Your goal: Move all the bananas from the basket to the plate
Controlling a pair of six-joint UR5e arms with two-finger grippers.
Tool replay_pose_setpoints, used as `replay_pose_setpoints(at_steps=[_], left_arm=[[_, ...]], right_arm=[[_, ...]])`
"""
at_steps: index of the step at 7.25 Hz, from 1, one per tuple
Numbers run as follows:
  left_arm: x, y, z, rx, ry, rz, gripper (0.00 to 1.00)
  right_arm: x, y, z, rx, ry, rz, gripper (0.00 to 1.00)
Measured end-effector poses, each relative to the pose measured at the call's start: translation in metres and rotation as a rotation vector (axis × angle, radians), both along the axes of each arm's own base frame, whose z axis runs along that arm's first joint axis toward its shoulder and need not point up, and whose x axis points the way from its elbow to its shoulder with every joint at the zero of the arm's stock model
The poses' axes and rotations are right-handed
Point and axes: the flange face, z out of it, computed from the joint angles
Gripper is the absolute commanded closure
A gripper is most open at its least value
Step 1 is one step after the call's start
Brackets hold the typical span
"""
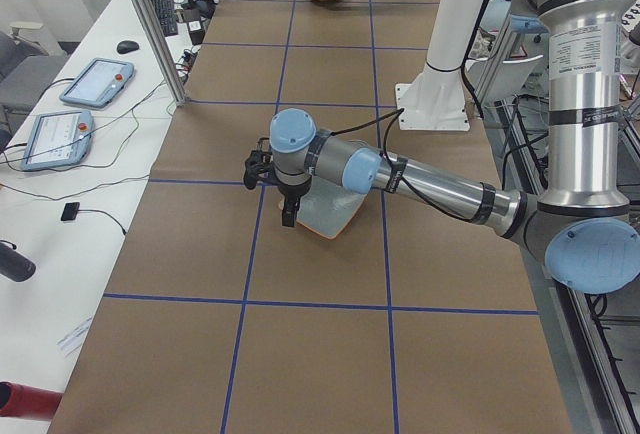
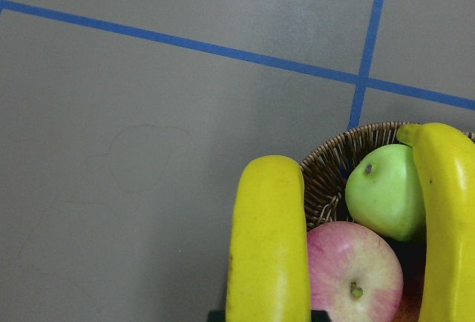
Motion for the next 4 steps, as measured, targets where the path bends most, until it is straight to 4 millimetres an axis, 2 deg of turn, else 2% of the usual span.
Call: replay_pose_setpoints(at_steps=[4], left_arm=[[0.011, -0.016, -0.02, 0.023, 0.014, 0.007, 0.01]], right_arm=[[-0.002, -0.019, -0.035, 0.001, -0.079, 0.086, 1.0]])
